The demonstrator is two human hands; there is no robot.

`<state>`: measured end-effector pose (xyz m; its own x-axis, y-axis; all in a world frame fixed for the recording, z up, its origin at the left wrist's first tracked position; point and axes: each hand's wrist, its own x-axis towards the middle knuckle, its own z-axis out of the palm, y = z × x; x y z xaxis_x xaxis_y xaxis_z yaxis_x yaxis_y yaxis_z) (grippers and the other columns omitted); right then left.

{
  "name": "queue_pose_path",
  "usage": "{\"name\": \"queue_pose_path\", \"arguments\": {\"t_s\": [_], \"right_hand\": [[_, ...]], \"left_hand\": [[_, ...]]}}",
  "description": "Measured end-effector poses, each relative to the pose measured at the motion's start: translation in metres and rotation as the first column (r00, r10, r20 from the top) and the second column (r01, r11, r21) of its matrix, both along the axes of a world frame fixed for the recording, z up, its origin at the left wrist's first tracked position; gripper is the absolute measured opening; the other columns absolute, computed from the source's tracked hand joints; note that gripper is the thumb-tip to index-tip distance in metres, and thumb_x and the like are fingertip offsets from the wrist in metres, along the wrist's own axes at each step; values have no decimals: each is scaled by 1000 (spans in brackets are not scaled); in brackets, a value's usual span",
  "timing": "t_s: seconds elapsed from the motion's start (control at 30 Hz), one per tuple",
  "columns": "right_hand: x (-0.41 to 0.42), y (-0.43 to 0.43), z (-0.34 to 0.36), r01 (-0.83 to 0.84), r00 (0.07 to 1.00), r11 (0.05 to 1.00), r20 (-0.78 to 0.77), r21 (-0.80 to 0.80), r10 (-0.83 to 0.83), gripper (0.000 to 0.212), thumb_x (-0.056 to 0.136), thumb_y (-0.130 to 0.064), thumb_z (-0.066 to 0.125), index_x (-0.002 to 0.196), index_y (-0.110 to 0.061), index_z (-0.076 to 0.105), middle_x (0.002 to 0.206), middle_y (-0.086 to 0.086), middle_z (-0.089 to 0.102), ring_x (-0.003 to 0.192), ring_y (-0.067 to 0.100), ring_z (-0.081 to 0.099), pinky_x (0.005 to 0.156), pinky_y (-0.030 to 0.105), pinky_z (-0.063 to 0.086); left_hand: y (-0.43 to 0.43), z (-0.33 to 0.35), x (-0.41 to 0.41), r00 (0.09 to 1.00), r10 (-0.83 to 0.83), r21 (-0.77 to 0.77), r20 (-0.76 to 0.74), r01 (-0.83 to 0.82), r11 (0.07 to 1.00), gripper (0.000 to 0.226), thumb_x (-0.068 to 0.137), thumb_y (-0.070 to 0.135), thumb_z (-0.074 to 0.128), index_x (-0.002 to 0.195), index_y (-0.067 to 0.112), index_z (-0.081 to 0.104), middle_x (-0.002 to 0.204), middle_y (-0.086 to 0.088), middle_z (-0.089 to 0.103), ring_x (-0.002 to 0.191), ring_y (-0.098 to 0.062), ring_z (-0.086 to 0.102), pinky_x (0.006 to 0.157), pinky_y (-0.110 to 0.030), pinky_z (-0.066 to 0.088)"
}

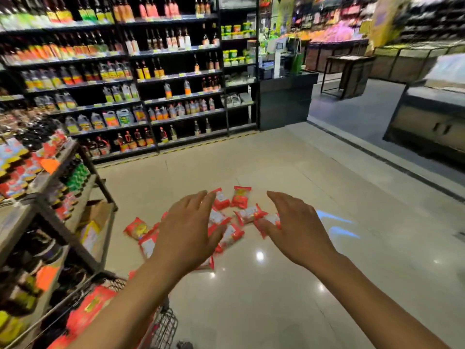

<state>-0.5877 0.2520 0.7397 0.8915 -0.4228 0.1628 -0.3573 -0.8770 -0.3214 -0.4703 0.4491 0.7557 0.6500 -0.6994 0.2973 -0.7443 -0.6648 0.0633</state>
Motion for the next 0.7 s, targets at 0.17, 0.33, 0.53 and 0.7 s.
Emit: {"name": "queue_pose_path", "arguments": {"t_s": [0.17, 0.33, 0.53, 0.7], "right_hand": [[-46, -43, -1, 54, 998, 998, 11, -31, -54, 97, 76, -74, 6, 157, -26, 30, 159, 0, 39, 145, 22, 36, 117, 40, 28], [-70, -89, -5, 121, 993, 993, -11, -19, -121, 80, 93, -72, 22, 159, -28, 21, 164, -1, 29, 150, 19, 26, 121, 37, 21], [-72, -149, -14, 161, 985, 987, -66, -7, -161, 71, 100, -61, 38, 160, -29, 16, 167, -2, 22, 152, 17, 20, 121, 35, 16], [-46, -215, -23, 185, 974, 983, -127, -20, -186, 74, 98, -67, 29, 161, -30, 14, 167, -2, 20, 153, 17, 19, 122, 35, 15]], "left_hand": [[-62, 2, -31, 998, -56, 37, 16, 55, 998, 74, 95, 58, 51, 156, 19, 34, 159, -5, 41, 144, -27, 39, 118, -41, 31], [-119, 6, -39, 995, -96, 47, 15, 96, 994, 77, 96, 62, 47, 159, 24, 25, 164, 0, 32, 149, -23, 31, 122, -40, 26], [-184, -8, -20, 988, -153, 50, -15, 154, 987, 75, 96, 58, 53, 157, 19, 34, 160, -5, 40, 145, -27, 38, 119, -41, 29], [-260, -30, 19, 982, -181, 60, -56, 184, 981, 77, 95, 58, 55, 157, 18, 34, 160, -8, 40, 145, -30, 39, 118, -44, 31]]}}
